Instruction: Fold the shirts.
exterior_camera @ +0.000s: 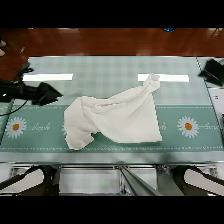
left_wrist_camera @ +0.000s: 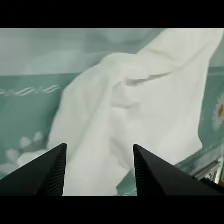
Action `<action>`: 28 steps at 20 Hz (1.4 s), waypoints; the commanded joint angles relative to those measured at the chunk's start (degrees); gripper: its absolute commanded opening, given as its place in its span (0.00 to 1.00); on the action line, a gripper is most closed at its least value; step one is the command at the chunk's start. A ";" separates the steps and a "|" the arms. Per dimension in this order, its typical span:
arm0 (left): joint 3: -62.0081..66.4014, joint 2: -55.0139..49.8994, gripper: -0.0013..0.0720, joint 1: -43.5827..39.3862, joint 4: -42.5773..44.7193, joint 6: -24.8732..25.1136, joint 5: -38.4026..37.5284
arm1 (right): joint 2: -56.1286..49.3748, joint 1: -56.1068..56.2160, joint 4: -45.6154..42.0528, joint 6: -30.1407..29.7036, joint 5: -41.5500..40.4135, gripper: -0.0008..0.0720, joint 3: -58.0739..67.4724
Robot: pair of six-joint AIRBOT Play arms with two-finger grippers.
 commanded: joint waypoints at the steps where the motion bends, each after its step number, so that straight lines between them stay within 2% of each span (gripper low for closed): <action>1: -10.67 6.51 0.71 11.82 4.59 -1.73 0.63 | 7.52 -8.98 -1.38 -0.83 -1.68 0.57 -16.13; 4: -22.23 6.73 0.71 14.47 2.38 0.26 1.79 | 13.55 -9.75 9.07 -5.99 -8.48 0.57 -30.99; 7: -28.02 6.69 0.71 13.73 2.12 0.46 5.86 | 15.28 -9.75 17.09 -11.61 -8.26 0.57 -35.50; 10: -28.96 5.95 0.71 10.12 0.87 1.46 7.32 | 15.32 -9.66 18.38 -13.14 -6.99 0.57 -35.50; 19: -27.76 -2.10 0.71 -8.35 -4.98 2.23 15.28 | 15.32 -9.64 18.25 -16.28 -1.57 0.57 -35.67; 20: -27.19 -2.89 0.62 -8.96 -4.96 2.14 15.28 | 15.32 -9.64 18.21 -16.92 -0.39 0.57 -36.24; 21: -26.75 -3.30 0.29 -8.98 -4.96 2.14 15.23 | 15.32 -9.64 18.21 -17.79 0.81 0.57 -37.13; 22: -26.60 -3.21 0.07 -8.85 -4.96 2.19 15.23 | 15.32 -9.64 18.14 -18.67 2.10 0.57 -38.60; 25: -26.32 -3.19 0.05 -8.85 -4.94 2.38 15.15 | 15.32 -7.19 18.53 -18.29 1.92 0.57 -44.52; 28: -26.32 -3.19 0.05 -8.85 -4.94 2.38 15.17 | 15.30 -0.02 17.53 -18.32 1.68 0.57 -47.89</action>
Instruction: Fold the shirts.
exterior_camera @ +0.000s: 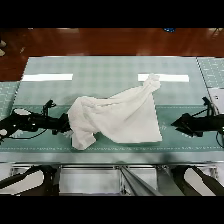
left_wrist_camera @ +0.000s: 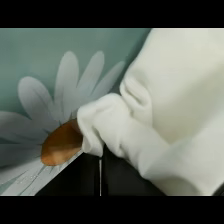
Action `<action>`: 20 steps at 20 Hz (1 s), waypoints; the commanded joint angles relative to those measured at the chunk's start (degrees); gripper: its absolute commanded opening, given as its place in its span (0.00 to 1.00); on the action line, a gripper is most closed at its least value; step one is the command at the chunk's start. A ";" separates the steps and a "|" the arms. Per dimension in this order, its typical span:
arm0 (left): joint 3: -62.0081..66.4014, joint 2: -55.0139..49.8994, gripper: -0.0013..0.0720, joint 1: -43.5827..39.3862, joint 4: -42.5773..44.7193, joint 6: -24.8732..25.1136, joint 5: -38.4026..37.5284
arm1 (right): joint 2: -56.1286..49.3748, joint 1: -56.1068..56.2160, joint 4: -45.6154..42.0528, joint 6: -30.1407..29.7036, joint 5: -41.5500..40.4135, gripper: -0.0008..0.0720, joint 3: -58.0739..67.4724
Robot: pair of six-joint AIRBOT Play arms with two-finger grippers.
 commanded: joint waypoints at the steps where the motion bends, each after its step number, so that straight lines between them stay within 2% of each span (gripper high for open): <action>1: 0.17 -0.20 0.05 -0.26 0.04 0.09 0.46 | 0.04 6.56 -1.73 0.37 0.57 0.57 -3.67; 6: 0.17 -0.20 0.05 -0.26 0.04 0.09 0.50 | -0.81 12.76 -2.38 4.46 -3.69 0.57 -4.07; 10: 0.15 -0.20 0.05 -0.26 0.04 0.09 0.50 | -4.74 17.99 -0.48 5.09 -8.57 0.57 -4.04; 13: 0.17 -0.20 0.05 -0.26 0.04 0.09 0.44 | -8.35 23.74 4.90 5.29 -13.20 0.56 -4.04; 14: 0.17 -0.20 0.05 -0.26 0.04 0.26 0.22 | -9.31 25.31 7.48 4.04 -14.38 0.42 -3.74; 15: 0.26 -0.20 0.05 -0.24 0.04 0.31 0.04 | -10.03 26.86 10.19 0.90 -14.78 0.14 -2.84; 16: 0.83 -0.17 0.05 -0.24 0.02 0.31 -0.37 | -10.23 27.91 12.35 -1.40 -14.53 0.04 -1.33; 18: 4.87 0.42 0.05 0.42 -0.02 1.62 -4.15 | -9.99 28.15 12.94 -2.29 -10.78 0.04 5.25; 20: 12.24 2.99 0.05 2.23 -0.81 1.51 -9.53 | -8.31 27.17 9.44 -1.27 -7.17 0.04 15.87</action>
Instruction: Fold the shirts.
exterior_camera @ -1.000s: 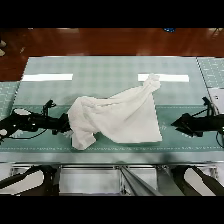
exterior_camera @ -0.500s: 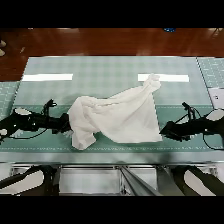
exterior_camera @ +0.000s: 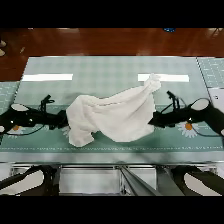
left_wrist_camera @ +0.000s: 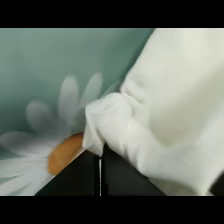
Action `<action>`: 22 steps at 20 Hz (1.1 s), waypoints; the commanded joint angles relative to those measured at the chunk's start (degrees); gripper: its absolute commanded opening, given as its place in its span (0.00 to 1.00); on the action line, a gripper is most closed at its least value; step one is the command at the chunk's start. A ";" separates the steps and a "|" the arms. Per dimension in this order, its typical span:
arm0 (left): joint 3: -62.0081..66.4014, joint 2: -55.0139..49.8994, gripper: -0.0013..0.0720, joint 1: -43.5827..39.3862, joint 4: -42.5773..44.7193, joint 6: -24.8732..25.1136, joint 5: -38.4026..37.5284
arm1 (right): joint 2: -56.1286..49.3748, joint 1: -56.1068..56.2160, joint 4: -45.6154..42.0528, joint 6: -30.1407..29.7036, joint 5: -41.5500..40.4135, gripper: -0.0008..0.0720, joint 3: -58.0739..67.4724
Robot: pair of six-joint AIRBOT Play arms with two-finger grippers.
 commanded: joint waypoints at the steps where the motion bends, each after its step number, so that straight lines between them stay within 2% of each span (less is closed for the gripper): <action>1: 10.88 3.72 0.04 2.58 -2.84 0.55 -9.33 | 2.03 -0.24 -2.56 0.85 4.63 0.04 16.55; 4: 26.32 11.28 0.04 6.10 -6.51 -2.10 -12.81 | 5.27 -3.32 -9.14 3.85 7.52 0.04 39.67; 6: 36.41 16.22 0.04 8.50 -6.49 -3.45 -12.66 | 7.63 -4.66 -11.58 4.70 8.26 0.04 53.51; 9: 49.96 22.29 0.04 11.08 -6.47 -6.25 -9.49 | 10.86 -4.72 -12.81 5.05 8.81 0.04 67.63; 14: 64.67 30.82 0.04 15.10 -6.27 -7.39 -1.44 | 19.78 -4.68 -15.89 6.01 8.57 0.04 73.70; 17: 71.49 34.56 0.04 18.75 -2.91 -8.24 0.07 | 24.63 -4.68 -16.55 6.71 11.02 0.04 73.70; 19: 75.45 36.46 0.04 17.51 1.40 -9.51 0.04 | 27.43 -4.68 -18.32 7.48 13.22 0.04 73.70; 22: 77.40 39.45 0.04 10.69 10.67 -10.99 -1.14 | 30.45 -4.68 -20.46 8.94 17.51 0.04 73.70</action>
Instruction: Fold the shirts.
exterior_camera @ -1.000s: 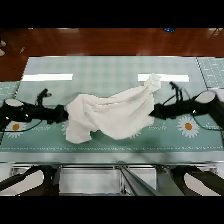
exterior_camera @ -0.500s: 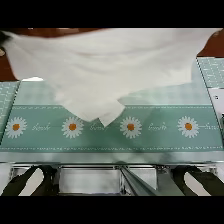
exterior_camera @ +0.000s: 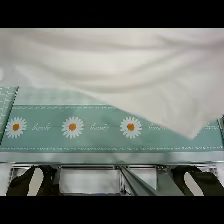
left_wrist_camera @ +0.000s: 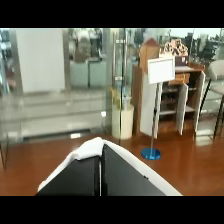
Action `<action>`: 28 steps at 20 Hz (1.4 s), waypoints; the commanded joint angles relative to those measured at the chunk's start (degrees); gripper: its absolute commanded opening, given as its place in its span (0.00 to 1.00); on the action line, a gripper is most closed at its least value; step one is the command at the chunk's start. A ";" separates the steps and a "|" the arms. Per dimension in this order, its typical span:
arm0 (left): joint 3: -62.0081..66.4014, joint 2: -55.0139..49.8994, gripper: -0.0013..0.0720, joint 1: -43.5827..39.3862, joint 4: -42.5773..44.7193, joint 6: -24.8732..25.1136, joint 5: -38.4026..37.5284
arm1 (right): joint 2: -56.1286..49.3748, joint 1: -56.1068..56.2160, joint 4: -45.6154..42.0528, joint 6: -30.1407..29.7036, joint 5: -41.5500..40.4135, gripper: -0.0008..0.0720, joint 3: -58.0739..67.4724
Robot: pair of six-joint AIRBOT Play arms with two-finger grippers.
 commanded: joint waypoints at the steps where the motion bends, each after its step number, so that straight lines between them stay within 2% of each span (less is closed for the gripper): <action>1: 3.32 3.82 0.04 -6.47 14.40 -3.45 -2.21 | 3.63 -0.02 -2.49 1.64 6.12 0.04 0.33; 3: 3.23 4.52 0.04 -10.67 24.46 -8.72 -7.10 | 3.74 -0.02 -3.34 3.21 10.10 0.04 -0.02; 5: 1.27 4.46 0.04 -13.27 28.70 -10.47 -9.46 | 3.74 -0.02 -3.63 5.18 12.76 0.04 -3.32; 7: -4.70 4.11 0.04 -13.88 28.30 -11.87 -9.97 | 3.74 -0.02 -2.93 5.68 13.31 0.04 -10.14; 9: -14.73 3.08 0.04 -13.88 25.05 -11.87 -9.73 | 3.72 -0.02 -2.71 5.01 10.14 0.04 -19.58; 10: -20.52 2.08 0.04 -13.88 22.84 -11.82 -8.39 | 3.61 -0.02 -2.84 4.76 6.86 0.04 -24.76; 12: -33.48 -2.25 0.05 -13.90 17.94 -10.49 -1.07 | 1.51 -0.02 -2.80 4.28 -0.90 0.04 -35.15; 15: -42.97 -13.97 0.04 -13.94 13.68 -6.95 9.81 | -8.85 -0.02 -2.19 2.82 -11.56 0.04 -43.43; 19: -38.47 -33.70 0.04 -14.78 9.31 -6.47 16.65 | -29.49 -0.02 1.16 0.31 -23.34 0.04 -39.56; 25: -26.38 -54.05 0.05 -19.63 5.29 -6.51 16.57 | -56.17 -0.02 10.64 0.83 -22.77 0.04 -20.92; 26: -25.35 -55.47 0.07 -20.33 4.44 -6.78 16.57 | -58.71 -0.07 12.35 1.75 -21.90 0.06 -18.23; 27: -24.90 -56.08 0.23 -20.63 3.41 -6.95 16.44 | -60.61 -0.33 13.81 3.19 -20.63 0.30 -15.93; 28: -24.72 -56.15 0.63 -20.68 3.02 -8.90 13.88 | -61.40 -0.92 14.88 3.50 -19.32 0.59 -14.29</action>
